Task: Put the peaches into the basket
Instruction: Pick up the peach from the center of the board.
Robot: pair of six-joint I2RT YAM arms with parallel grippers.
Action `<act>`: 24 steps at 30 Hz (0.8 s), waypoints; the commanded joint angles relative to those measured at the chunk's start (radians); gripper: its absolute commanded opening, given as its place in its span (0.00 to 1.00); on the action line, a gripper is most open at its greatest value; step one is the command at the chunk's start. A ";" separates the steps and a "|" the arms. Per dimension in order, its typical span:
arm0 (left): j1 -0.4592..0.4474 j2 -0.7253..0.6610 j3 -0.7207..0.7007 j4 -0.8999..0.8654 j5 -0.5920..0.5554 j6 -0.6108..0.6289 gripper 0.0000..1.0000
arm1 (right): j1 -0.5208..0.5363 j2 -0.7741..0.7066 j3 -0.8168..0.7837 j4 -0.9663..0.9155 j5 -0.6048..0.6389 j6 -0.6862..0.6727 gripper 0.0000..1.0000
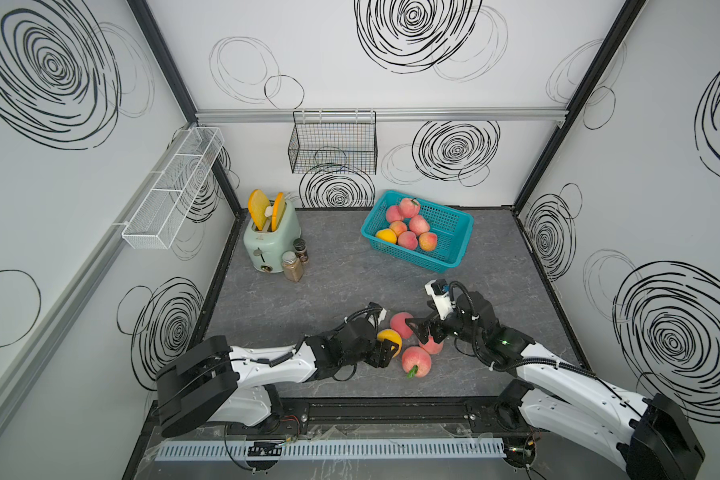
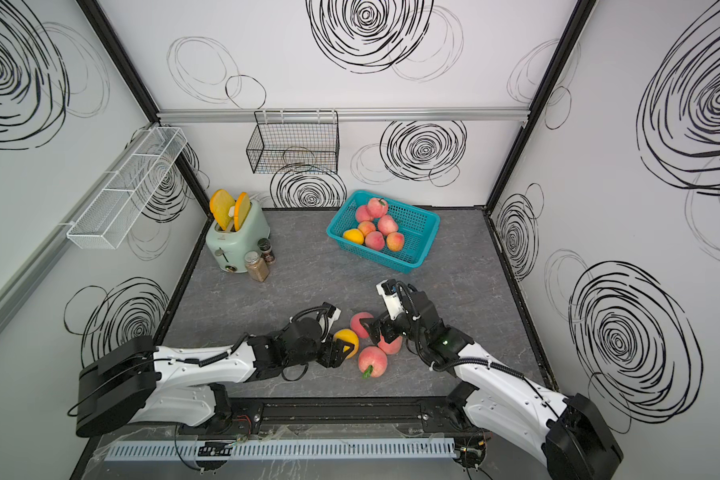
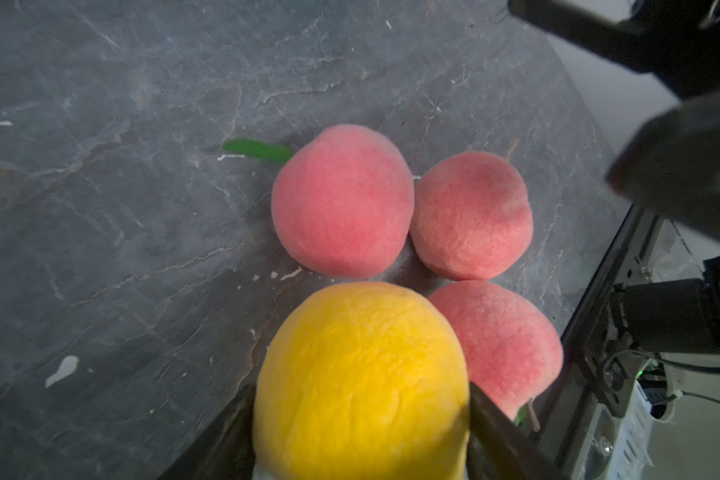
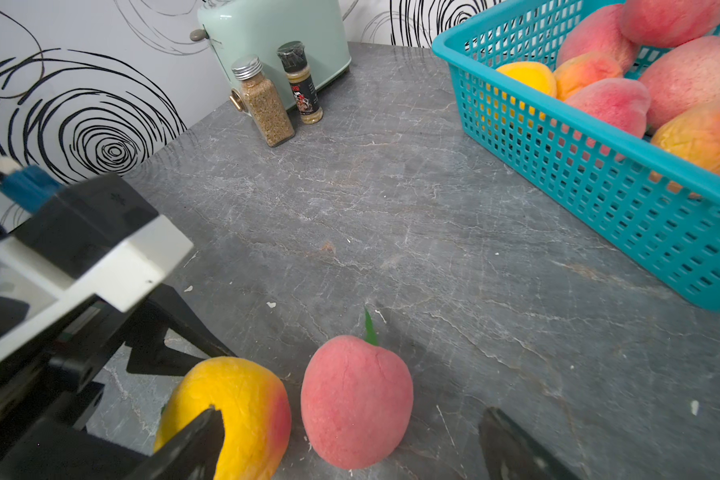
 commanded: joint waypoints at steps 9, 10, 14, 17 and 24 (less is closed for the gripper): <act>0.047 -0.139 -0.009 -0.035 0.016 0.002 0.64 | -0.006 -0.018 -0.002 0.023 -0.053 -0.030 0.99; 0.054 -0.150 -0.012 -0.036 0.026 0.001 0.64 | -0.006 -0.020 -0.002 0.030 -0.068 -0.037 0.99; 0.109 -0.184 -0.026 -0.011 0.114 -0.010 0.64 | -0.006 -0.032 0.007 0.047 -0.108 -0.059 0.99; 0.140 -0.214 -0.033 -0.004 0.148 -0.018 0.63 | -0.006 -0.032 0.024 0.051 -0.138 -0.078 0.99; 0.187 -0.265 -0.034 -0.021 0.179 -0.018 0.63 | -0.003 -0.022 0.037 0.073 -0.193 -0.093 0.99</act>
